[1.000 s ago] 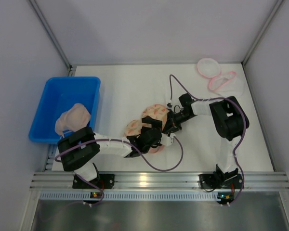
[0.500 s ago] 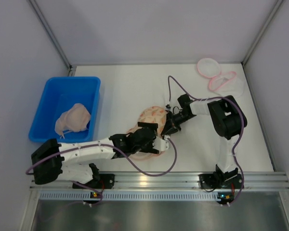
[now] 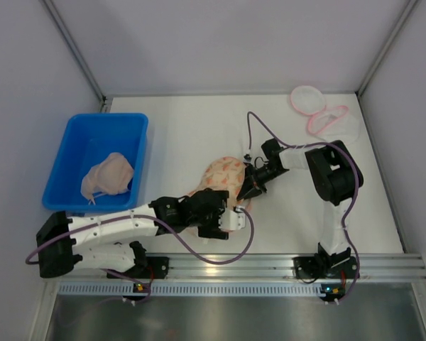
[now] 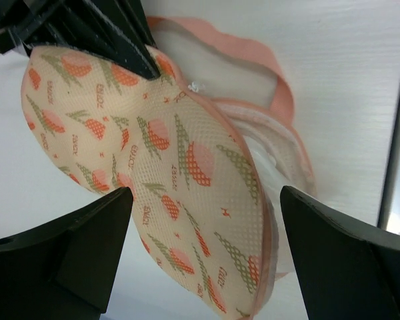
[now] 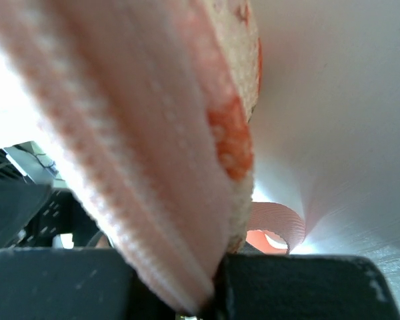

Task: Place the bra in the laundry bag and zip it closed
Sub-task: Zip the laundry bag at the center of the board, then adjust the bra in the laundry bag.

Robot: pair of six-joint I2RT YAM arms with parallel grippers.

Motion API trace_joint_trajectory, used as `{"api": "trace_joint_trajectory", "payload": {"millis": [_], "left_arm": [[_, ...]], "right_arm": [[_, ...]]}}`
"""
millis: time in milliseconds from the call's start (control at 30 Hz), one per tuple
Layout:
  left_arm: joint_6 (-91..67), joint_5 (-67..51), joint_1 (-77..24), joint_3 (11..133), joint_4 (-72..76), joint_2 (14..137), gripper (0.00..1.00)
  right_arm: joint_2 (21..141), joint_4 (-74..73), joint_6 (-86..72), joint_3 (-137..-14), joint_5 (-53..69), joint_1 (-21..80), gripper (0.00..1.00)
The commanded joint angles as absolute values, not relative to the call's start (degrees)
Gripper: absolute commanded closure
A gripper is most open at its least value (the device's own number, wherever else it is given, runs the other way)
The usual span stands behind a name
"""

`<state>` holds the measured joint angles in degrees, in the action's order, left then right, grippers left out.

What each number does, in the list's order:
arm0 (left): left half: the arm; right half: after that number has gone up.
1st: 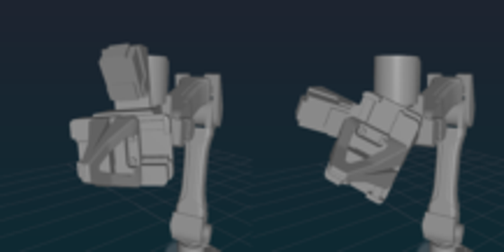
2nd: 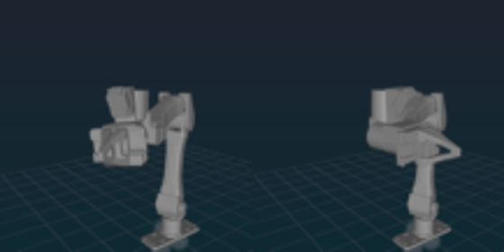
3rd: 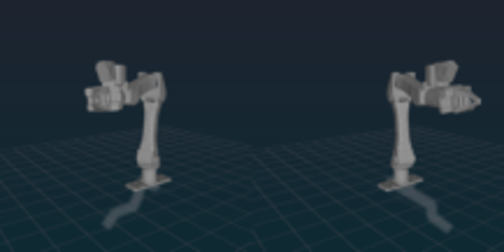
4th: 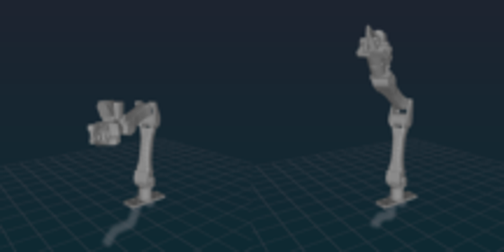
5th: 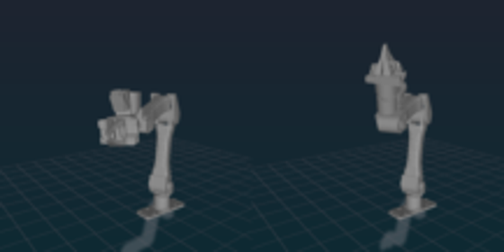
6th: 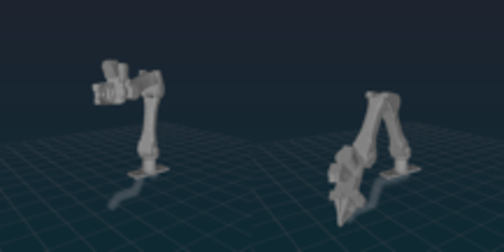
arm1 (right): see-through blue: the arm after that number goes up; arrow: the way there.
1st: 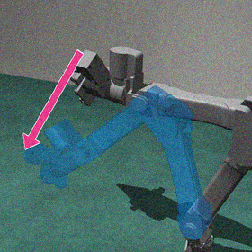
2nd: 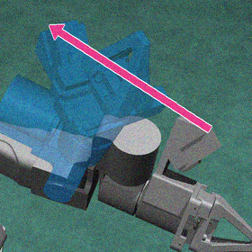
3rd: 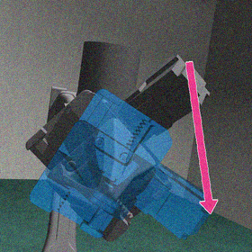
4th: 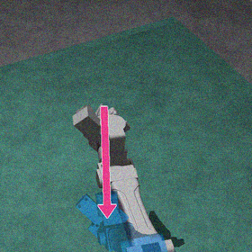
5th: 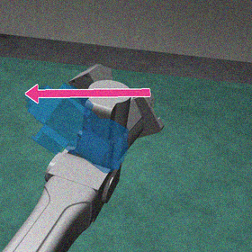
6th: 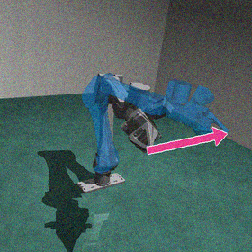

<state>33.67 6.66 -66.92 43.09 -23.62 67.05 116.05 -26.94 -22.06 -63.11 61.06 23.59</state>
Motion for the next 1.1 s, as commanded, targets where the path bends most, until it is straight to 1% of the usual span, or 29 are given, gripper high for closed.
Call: {"api": "trace_joint_trajectory", "payload": {"millis": [0, 133, 167, 267, 533, 600, 700, 833, 867, 900, 1067], "left_arm": [[30.9, -3.3, -67.6, 48.2, -29.4, 62.6, 0.02], [31.3, -0.6, -67.7, 48.5, -32.8, 61.7, 0.02], [32.2, 1.2, -67.7, 48.1, -33.4, 61.5, 0.02], [34.2, 1.3, -67.7, 45.2, -35.0, 60.1, 0.02], [33.7, 3.1, -67.9, 43.9, -33.0, 67.4, 0.02], [33.5, 3.9, -68.0, 43.5, -30.9, 68.5, 0.02], [32.9, 8.2, -68.2, 41.8, -25.9, 70.3, 0.02], [32.2, 16.9, -68.7, 40.1, -18.3, 73.3, 0.02], [32.0, 20.7, -68.7, 40.1, -17.2, 74.7, 0.02], [31.6, 21.8, -68.9, 40.3, -15.8, 75.3, 0.02], [33.7, 27.7, -68.9, 38.7, -8.1, 73.7, 0.02]], "right_arm": [[116.6, -28.0, -21.1, -65.3, 62.1, 24.6, 1.0], [116.6, -28.0, -20.9, -65.4, 62.1, 24.6, 1.0], [116.6, -28.2, -20.9, -65.3, 62.1, 24.6, 1.0], [116.6, -28.3, -20.9, -65.3, 62.1, 24.6, 1.0], [116.7, -28.4, -20.7, -65.2, 62.2, 24.6, 1.0], [116.6, -28.5, -20.7, -65.1, 62.3, 24.6, 1.0], [116.7, -28.3, -20.6, -65.0, 62.4, 24.6, 1.0], [117.2, -28.3, -20.6, -65.0, 62.9, 24.6, 1.0], [117.2, -28.3, -20.6, -65.0, 63.0, 24.6, 1.0], [117.2, -28.3, -20.7, -65.0, 63.1, 24.6, 1.0], [117.2, -28.5, -20.2, -64.6, 63.6, 24.9, 1.0]]}}
